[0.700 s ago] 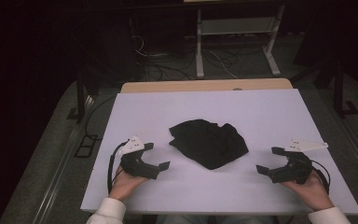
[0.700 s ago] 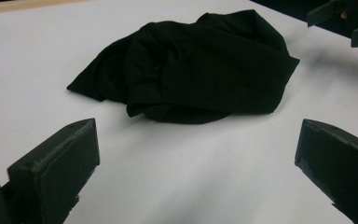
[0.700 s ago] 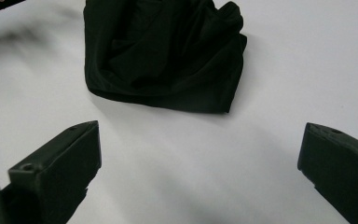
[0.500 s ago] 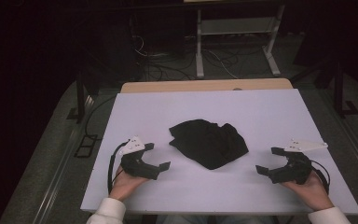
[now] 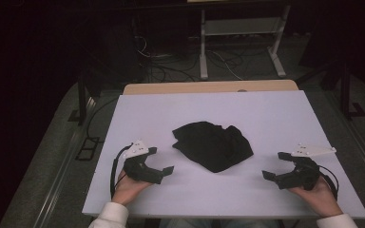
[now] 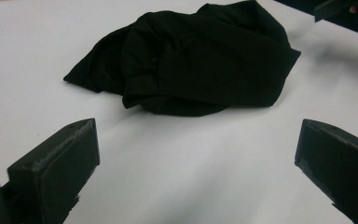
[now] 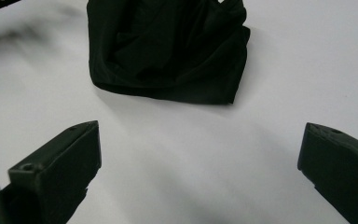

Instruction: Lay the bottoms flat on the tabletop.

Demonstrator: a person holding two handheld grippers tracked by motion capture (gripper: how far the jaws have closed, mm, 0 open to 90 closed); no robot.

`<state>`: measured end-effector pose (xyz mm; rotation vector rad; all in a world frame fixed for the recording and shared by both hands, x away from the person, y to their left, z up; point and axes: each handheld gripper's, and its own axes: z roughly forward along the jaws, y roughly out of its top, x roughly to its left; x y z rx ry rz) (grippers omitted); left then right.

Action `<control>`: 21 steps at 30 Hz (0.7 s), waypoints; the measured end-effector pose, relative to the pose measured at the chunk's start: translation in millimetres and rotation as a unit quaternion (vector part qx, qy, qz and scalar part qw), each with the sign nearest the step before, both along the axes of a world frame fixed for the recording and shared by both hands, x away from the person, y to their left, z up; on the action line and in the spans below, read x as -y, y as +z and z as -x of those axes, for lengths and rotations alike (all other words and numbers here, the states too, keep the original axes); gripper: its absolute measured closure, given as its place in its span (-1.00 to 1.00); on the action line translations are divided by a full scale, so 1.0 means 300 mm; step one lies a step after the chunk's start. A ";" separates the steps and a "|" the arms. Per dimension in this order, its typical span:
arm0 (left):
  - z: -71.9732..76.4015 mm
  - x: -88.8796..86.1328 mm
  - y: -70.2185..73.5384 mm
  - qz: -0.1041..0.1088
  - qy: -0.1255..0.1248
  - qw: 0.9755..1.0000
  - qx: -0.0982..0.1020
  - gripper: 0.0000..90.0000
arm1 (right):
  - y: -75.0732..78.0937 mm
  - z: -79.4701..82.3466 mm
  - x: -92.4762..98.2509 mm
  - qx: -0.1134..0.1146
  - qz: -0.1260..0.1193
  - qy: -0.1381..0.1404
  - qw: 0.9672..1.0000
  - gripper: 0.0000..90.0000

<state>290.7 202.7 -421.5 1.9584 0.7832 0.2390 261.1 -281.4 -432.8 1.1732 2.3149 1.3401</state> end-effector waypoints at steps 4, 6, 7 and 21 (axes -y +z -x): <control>0.009 -0.011 0.011 -0.001 0.004 1.000 -0.002 -0.99 | 0.008 0.003 0.007 0.001 -0.002 -0.004 1.000 -1.00; 0.014 -0.019 0.017 -0.004 0.006 1.000 0.001 -0.99 | 0.016 0.004 0.009 0.000 -0.005 -0.005 1.000 -1.00; 0.014 -0.019 0.017 -0.004 0.006 1.000 0.001 -0.99 | 0.021 0.004 0.009 0.002 -0.005 -0.004 1.000 -1.00; -0.010 -0.022 0.072 -0.016 0.000 1.000 0.008 -0.99 | 0.074 -0.016 0.017 0.011 0.000 -0.003 1.000 -1.00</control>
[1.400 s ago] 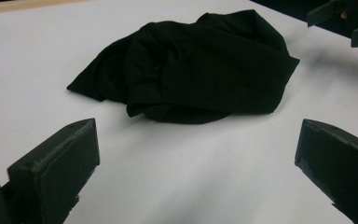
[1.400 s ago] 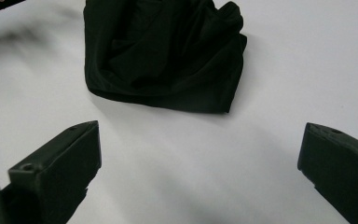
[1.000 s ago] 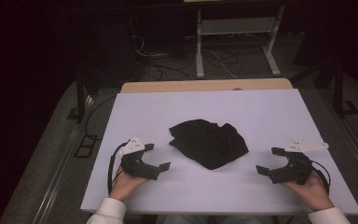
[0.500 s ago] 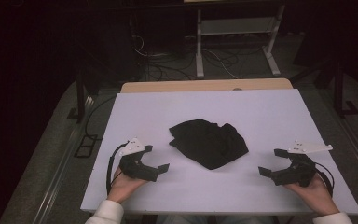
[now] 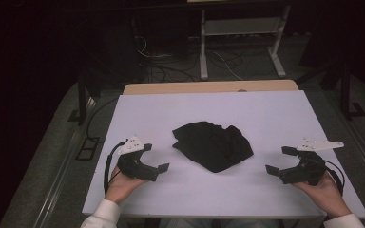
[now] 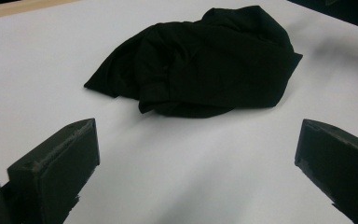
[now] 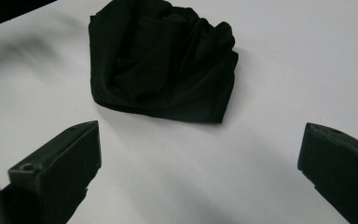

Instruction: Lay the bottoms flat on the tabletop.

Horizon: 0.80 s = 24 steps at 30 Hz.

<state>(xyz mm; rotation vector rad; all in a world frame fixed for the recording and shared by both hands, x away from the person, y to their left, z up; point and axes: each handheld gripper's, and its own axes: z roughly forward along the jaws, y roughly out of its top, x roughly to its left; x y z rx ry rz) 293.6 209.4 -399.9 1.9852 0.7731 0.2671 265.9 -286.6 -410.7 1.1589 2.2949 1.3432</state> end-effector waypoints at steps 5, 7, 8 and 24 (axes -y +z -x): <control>-0.018 0.011 -0.002 -0.001 -0.005 1.000 -0.003 -0.99 | 0.012 -0.021 -0.001 0.000 0.004 0.003 1.000 -1.00; -0.027 0.010 0.001 -0.001 -0.004 1.000 -0.001 -0.99 | 0.015 -0.033 -0.001 0.001 0.006 0.003 1.000 -1.00; -0.032 0.009 0.003 0.000 -0.002 1.000 -0.001 -0.99 | 0.016 -0.039 -0.002 0.001 0.006 0.003 1.000 -1.00; -0.118 0.034 0.042 -0.004 -0.015 1.000 -0.004 -0.99 | 0.045 -0.121 -0.026 0.003 0.005 0.011 1.000 -1.00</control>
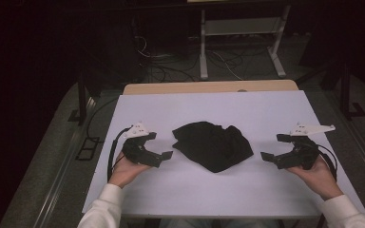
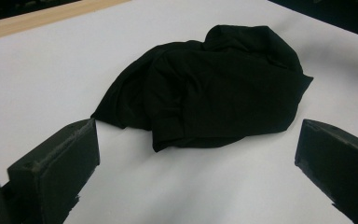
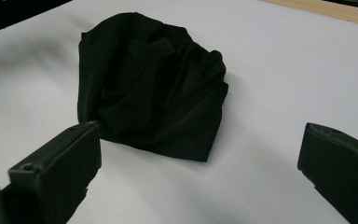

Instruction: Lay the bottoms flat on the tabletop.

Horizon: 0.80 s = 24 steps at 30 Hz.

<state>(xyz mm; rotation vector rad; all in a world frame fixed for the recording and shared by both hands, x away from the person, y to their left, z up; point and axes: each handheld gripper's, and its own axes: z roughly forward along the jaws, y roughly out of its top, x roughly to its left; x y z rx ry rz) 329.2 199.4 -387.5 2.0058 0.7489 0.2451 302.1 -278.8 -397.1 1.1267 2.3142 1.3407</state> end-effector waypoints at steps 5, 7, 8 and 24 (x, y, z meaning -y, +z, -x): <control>-0.025 0.014 -0.004 -0.002 -0.002 1.000 -0.003 -0.99 | -0.011 -0.024 -0.005 -0.006 -0.002 -0.001 1.000 -1.00; -0.037 0.020 -0.006 -0.004 -0.003 1.000 -0.006 -0.99 | -0.018 -0.034 -0.008 -0.007 0.000 0.001 1.000 -1.00; -0.043 0.023 -0.007 -0.005 -0.005 1.000 -0.006 -0.99 | -0.021 -0.039 -0.011 -0.008 0.001 0.000 1.000 -1.00; -0.121 0.041 -0.067 0.013 0.009 0.999 -0.032 -0.99 | -0.078 -0.113 -0.034 -0.023 0.004 -0.006 1.000 -1.00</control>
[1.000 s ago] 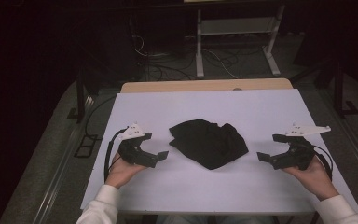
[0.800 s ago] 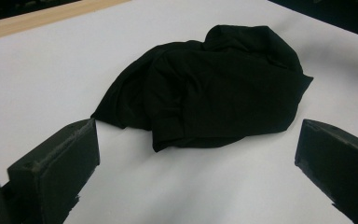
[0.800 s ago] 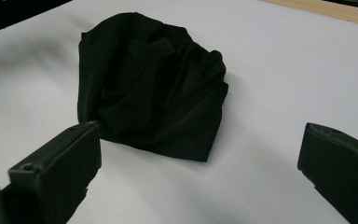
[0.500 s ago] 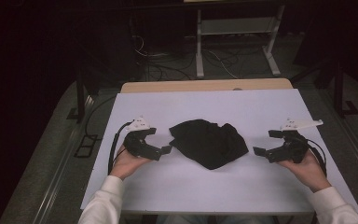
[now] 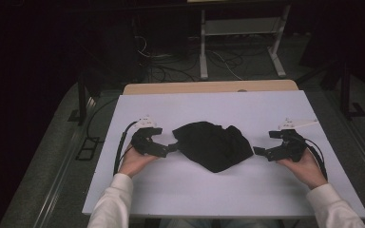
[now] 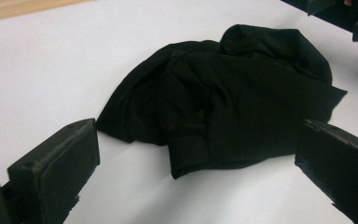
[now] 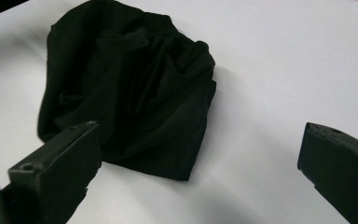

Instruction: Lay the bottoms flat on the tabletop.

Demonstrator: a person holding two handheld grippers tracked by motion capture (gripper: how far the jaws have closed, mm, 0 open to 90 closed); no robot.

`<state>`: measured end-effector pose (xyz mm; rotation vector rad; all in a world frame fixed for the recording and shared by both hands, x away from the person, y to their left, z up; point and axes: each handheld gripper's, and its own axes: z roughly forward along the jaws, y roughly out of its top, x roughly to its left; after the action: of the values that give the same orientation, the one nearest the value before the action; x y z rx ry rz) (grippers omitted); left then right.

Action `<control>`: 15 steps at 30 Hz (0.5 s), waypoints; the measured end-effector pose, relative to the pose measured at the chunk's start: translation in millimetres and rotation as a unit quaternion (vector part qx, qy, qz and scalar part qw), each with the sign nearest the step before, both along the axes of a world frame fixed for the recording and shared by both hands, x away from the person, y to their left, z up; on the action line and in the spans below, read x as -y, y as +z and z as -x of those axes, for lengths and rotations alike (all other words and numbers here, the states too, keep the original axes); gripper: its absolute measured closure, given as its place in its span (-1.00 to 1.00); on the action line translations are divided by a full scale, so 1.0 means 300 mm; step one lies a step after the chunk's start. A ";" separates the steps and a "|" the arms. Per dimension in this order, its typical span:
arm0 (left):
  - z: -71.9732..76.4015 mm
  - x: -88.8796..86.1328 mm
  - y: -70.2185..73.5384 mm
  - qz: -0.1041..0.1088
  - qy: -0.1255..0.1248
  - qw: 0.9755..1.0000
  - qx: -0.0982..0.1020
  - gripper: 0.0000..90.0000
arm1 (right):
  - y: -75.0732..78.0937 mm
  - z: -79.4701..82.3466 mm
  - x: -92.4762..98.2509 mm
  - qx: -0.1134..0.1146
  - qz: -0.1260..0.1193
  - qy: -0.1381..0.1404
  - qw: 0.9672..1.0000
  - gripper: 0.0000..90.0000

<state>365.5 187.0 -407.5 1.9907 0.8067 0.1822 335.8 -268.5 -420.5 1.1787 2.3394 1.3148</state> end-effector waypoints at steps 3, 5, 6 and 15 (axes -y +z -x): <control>-0.011 0.005 -0.014 0.001 0.000 1.000 -0.008 -0.99 | -0.014 -0.013 -0.004 -0.007 0.001 -0.003 1.000 -1.00; -0.017 0.010 -0.023 0.001 0.000 1.000 -0.015 -0.99 | -0.023 -0.021 -0.005 -0.011 0.000 -0.004 1.000 -1.00; -0.020 0.013 -0.028 0.001 -0.002 1.000 -0.019 -0.99 | -0.028 -0.025 -0.005 -0.012 0.000 -0.005 1.000 -1.00; -0.036 0.056 -0.075 -0.006 -0.022 0.999 -0.037 -0.80 | -0.061 -0.051 -0.003 -0.029 -0.002 -0.013 0.999 -1.00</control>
<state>376.4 170.1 -429.8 2.0341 0.8087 0.0885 351.1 -267.6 -438.7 1.2599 2.3541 1.2930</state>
